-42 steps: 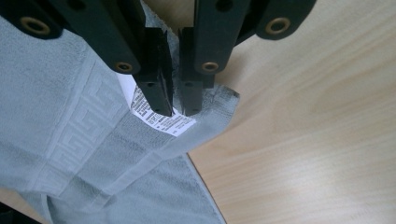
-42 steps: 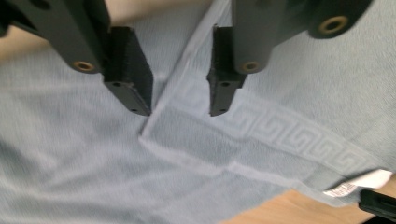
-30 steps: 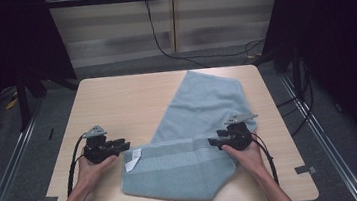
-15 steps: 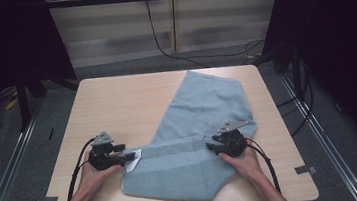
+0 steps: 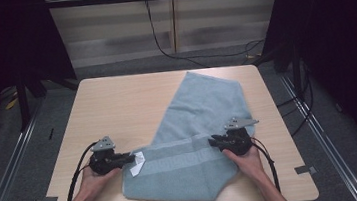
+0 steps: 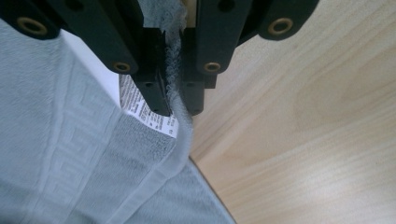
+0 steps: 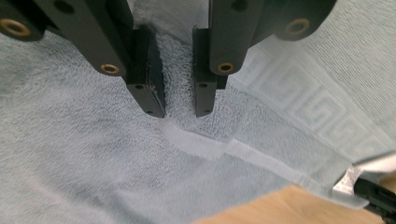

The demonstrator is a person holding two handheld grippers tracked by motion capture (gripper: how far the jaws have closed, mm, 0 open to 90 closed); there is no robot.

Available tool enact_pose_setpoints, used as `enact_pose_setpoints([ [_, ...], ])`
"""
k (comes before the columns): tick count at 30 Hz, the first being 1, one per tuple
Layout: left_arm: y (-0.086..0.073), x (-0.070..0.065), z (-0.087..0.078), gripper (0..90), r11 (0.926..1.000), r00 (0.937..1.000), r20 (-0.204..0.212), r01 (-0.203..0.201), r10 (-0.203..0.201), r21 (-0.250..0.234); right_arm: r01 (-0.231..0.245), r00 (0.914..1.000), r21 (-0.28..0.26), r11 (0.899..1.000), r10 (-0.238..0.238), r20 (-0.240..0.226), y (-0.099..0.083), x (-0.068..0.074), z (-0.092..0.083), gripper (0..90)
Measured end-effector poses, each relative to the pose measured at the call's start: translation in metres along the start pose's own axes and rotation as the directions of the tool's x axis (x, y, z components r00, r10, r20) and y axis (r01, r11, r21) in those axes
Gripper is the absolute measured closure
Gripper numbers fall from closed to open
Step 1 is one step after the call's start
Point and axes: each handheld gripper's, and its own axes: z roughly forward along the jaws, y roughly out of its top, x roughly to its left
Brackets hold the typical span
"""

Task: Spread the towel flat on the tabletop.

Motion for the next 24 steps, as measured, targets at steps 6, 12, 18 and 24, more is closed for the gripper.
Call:
enact_pose_setpoints([
  [6,0.008,-0.003,-0.017,83.2,0.9954,0.9995,0.022,0.024,-0.022,-0.093,-0.033,0.9990,-0.073,0.997,0.031,-0.032,0.010,0.001,-0.018,84.3],
  [12,0.021,-0.011,-0.037,83.3,0.9815,0.9976,0.062,0.040,-0.029,-0.187,-0.034,0.9981,-0.110,0.993,0.028,-0.056,0.022,0.011,-0.039,85.6],
  [18,0.029,-0.029,-0.066,83.4,0.9590,0.9965,0.083,0.031,-0.008,-0.282,-0.013,0.9968,-0.184,0.983,-0.002,-0.080,0.035,0.024,-0.087,85.8],
  [24,0.007,-0.058,-0.073,83.3,0.9754,0.9924,0.114,-0.021,0.046,-0.219,0.047,0.9916,-0.146,0.988,-0.064,-0.112,0.009,0.049,-0.114,86.0],
])
